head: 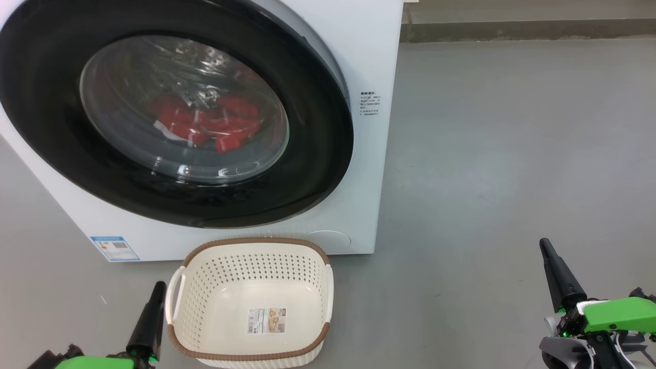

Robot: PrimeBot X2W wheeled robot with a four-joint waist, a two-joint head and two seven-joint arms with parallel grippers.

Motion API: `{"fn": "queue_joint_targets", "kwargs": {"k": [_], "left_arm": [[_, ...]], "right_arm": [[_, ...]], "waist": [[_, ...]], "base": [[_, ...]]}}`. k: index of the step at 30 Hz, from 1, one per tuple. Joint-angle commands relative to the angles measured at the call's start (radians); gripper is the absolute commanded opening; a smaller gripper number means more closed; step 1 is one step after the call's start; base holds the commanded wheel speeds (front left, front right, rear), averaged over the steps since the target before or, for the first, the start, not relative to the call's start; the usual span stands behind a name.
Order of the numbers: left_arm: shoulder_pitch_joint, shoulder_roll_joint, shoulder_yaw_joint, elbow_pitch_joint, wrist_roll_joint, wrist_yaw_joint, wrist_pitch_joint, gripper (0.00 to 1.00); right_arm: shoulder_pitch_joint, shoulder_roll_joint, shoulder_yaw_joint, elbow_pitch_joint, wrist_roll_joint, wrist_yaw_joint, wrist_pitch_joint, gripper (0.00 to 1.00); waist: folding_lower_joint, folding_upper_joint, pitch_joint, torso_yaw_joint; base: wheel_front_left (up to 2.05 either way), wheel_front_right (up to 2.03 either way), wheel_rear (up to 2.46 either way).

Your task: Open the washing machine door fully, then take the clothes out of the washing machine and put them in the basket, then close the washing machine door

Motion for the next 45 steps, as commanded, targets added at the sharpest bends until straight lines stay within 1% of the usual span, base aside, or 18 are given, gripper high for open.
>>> {"fn": "queue_joint_targets", "kwargs": {"k": [1, 13, 14, 15, 18, 21, 24, 25, 29, 33, 45], "left_arm": [[-0.039, 0.008, 0.027, -0.022, -0.006, -0.007, 0.006, 0.0], [-0.039, 0.008, 0.027, -0.022, -0.006, -0.007, 0.006, 0.0], [-0.039, 0.008, 0.027, -0.022, -0.006, -0.007, 0.006, 1.0], [0.002, -0.001, 0.0, 0.004, 0.0, 0.0, -0.001, 1.0], [0.022, -0.006, -0.001, 0.034, 0.0, 0.0, -0.001, 1.0], [0.024, -0.005, 0.0, 0.025, 0.003, 0.0, -0.008, 1.0], [0.026, -0.003, -0.003, 0.016, 0.01, 0.0, -0.017, 1.0], [0.027, -0.001, -0.004, 0.014, 0.013, 0.0, -0.02, 1.0], [0.032, 0.009, -0.015, 0.002, 0.038, 0.0, -0.036, 1.0], [0.034, 0.013, -0.013, -0.001, 0.067, -0.001, -0.045, 1.0], [0.04, 0.007, 0.002, -0.021, 0.26, -0.001, -0.081, 1.0]], "right_arm": [[-0.041, -0.012, 0.02, -0.03, -0.001, -0.001, 0.005, 0.0], [-0.041, -0.012, 0.02, -0.03, -0.001, -0.001, 0.005, 0.0], [-0.041, -0.012, 0.02, -0.03, -0.001, -0.001, 0.005, 1.0], [0.001, 0.002, 0.001, 0.005, 0.0, 0.0, -0.001, 1.0], [0.02, 0.014, 0.004, 0.037, 0.0, 0.0, -0.001, 1.0], [0.02, 0.013, 0.012, 0.031, -0.002, 0.0, -0.009, 1.0], [0.02, 0.012, 0.021, 0.028, -0.01, 0.0, -0.018, 1.0], [0.021, 0.011, 0.024, 0.027, -0.013, 0.0, -0.021, 1.0], [0.021, 0.002, 0.044, 0.023, -0.043, 0.0, -0.037, 1.0], [0.019, -0.003, 0.055, 0.021, -0.066, 0.0, -0.046, 1.0], [0.018, -0.016, 0.082, 0.019, -0.187, 0.0, -0.081, 1.0]], "waist": [[0.0, 0.0, 0.0, 0.0], [0.0, 0.0, 0.0, 0.0], [0.0, 0.0, 0.0, 0.0], [0.0, 0.0, 0.0, 0.0], [0.0, 0.0, 0.0, 0.0], [0.0004, 0.0, 0.001, 0.001], [0.0022, 0.0, -0.001, 0.002], [0.0022, 0.0, -0.001, 0.002], [0.0001, 0.0, 0.002, 0.004], [0.0001, 0.0, 0.003, 0.005], [0.0, 0.0, 0.006, 0.008]], "base": [[0.0, 0.0, 0.0], [0.0, 0.0, 0.0], [0.0, 0.0, 0.0], [0.0, 0.0, 0.0], [0.0, 0.0, 0.0], [0.0, 0.0, 0.0], [0.0, 0.0, 0.0], [0.0, 0.0, 0.0], [0.0, 0.0, 0.0], [0.0, 0.0, 0.0], [0.0, 0.0, 0.0]]}}
